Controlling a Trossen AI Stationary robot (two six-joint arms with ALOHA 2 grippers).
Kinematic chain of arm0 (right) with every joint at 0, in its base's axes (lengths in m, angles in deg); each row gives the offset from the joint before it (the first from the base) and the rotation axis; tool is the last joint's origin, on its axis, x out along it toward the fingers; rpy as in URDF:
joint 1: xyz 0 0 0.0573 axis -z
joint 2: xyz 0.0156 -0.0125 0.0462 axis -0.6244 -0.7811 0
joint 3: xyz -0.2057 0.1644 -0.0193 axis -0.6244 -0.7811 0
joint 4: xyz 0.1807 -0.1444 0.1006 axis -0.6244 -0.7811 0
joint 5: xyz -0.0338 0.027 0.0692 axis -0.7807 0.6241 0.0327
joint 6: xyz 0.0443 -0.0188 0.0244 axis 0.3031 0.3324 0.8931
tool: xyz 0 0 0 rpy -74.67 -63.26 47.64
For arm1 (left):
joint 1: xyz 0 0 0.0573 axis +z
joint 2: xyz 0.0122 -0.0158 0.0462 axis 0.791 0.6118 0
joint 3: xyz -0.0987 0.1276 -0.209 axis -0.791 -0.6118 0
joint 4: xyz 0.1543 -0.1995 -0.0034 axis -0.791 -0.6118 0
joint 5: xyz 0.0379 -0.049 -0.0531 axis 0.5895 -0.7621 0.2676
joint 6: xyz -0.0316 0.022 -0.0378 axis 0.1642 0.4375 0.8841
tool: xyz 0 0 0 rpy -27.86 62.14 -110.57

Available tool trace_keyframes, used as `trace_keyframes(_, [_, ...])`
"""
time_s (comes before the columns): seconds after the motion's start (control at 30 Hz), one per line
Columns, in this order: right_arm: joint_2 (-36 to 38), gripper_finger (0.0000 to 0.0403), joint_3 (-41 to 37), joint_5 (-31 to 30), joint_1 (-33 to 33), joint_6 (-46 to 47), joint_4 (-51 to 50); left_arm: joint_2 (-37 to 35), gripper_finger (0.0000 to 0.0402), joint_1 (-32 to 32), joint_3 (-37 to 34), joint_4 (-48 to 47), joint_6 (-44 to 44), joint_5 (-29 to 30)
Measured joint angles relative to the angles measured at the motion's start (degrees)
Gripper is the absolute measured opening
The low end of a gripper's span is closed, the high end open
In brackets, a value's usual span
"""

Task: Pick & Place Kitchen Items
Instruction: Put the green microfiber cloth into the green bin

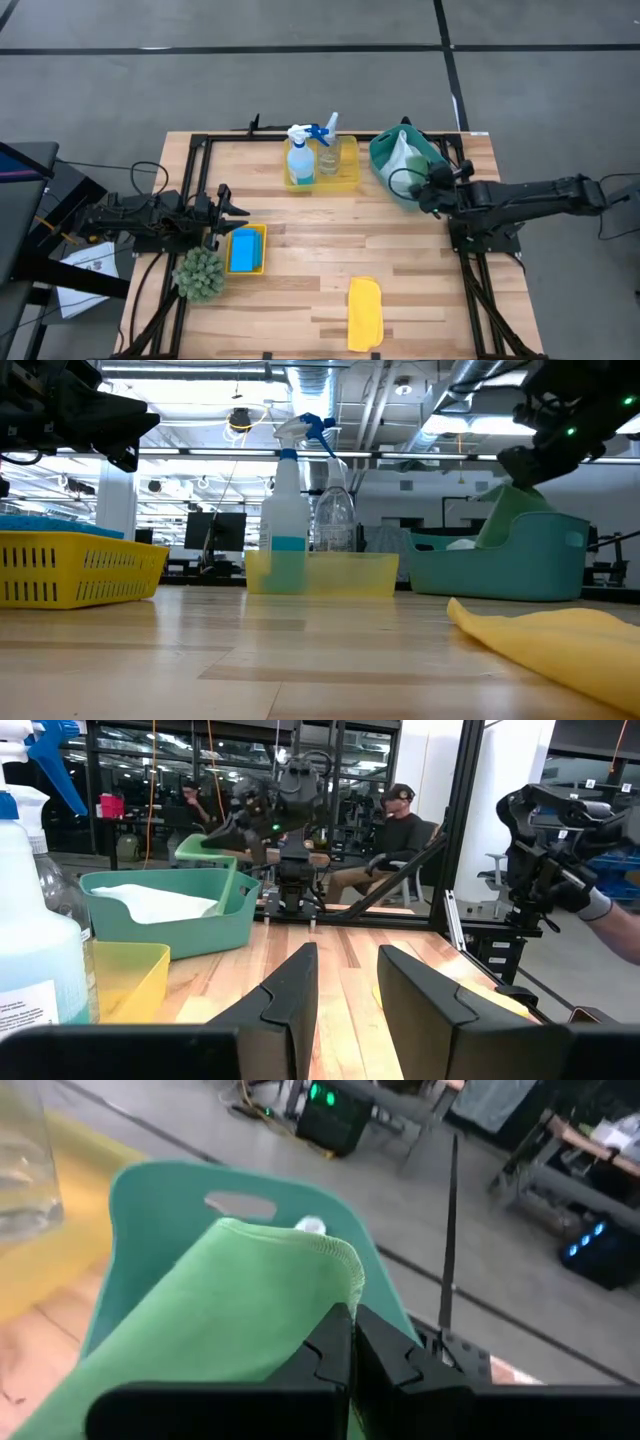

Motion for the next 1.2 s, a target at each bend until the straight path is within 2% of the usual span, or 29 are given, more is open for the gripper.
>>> trace_keyframes(0.1, [-3.2,0.0000,0.0,2.4,1.8,1.7,-0.5,0.0,0.0104,0.0,0.0,0.0,0.0,0.0])
trace_keyframes(0.37, [-12.0,0.0000,0.0,0.7,5.4,3.4,-0.3,0.0,0.0104,0.0,0.0,0.0,0.0,0.0])
trace_keyframes(0.8, [-16.7,0.0000,0.0,0.5,11.7,2.9,0.9,0.0,0.0104,0.0,0.0,0.0,0.0,0.0])
trace_keyframes(1.2, [-16.6,0.0000,0.0,0.2,16.1,-10.8,16.5,0.0,0.0104,0.0,0.0,0.0,0.0,0.0])
